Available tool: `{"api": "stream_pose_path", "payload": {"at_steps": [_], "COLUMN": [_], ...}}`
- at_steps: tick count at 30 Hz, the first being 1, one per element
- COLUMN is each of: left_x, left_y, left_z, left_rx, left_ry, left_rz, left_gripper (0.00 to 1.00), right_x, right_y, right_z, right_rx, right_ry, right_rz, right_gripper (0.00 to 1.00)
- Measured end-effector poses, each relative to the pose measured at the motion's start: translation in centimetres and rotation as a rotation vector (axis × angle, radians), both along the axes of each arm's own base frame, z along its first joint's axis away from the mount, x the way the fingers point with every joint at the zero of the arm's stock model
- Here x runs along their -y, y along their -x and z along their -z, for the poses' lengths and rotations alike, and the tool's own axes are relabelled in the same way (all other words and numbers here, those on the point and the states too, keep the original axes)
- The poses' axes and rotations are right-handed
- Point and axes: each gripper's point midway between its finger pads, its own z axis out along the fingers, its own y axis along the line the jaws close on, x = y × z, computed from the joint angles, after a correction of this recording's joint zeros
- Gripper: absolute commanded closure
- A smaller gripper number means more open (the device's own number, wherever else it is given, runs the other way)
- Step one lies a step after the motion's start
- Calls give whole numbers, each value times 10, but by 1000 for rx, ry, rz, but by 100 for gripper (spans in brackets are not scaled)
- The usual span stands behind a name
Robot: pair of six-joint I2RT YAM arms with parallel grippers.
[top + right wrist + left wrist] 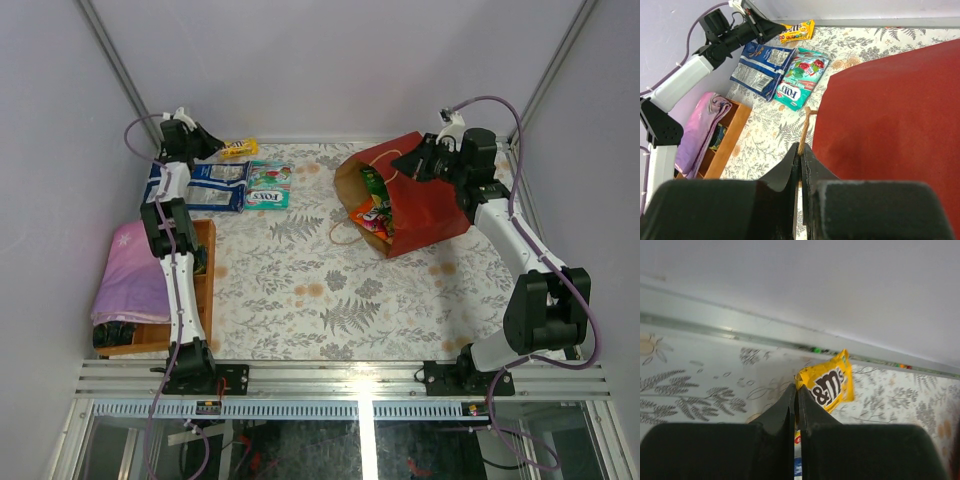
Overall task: Take the snacks out of the paper bag
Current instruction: Adjust the snack at the corner of the board.
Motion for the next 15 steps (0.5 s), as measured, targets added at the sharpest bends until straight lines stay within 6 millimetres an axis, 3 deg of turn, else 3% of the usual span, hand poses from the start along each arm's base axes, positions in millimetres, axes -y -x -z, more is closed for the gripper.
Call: {"api": "stream_pose_path", "payload": {"at_steps": [3, 6, 15], "left_x": [-5, -11, -25], "left_y": [5, 10, 6], "left_z": [26, 39, 34], "left_rx": [-56, -97, -82], "left_ry": [7, 3, -63], "left_rz": [-9, -26, -63], "left_gripper": [100, 100, 100], "right_x": [-1, -2, -4], "right_y": [1, 1, 0], "right_z": [-1, -3, -2], "right_rx": [-2, 0, 3], "right_ry": [1, 0, 6], "right_rz": [-3, -5, -12], "right_gripper": [100, 100, 100]}}
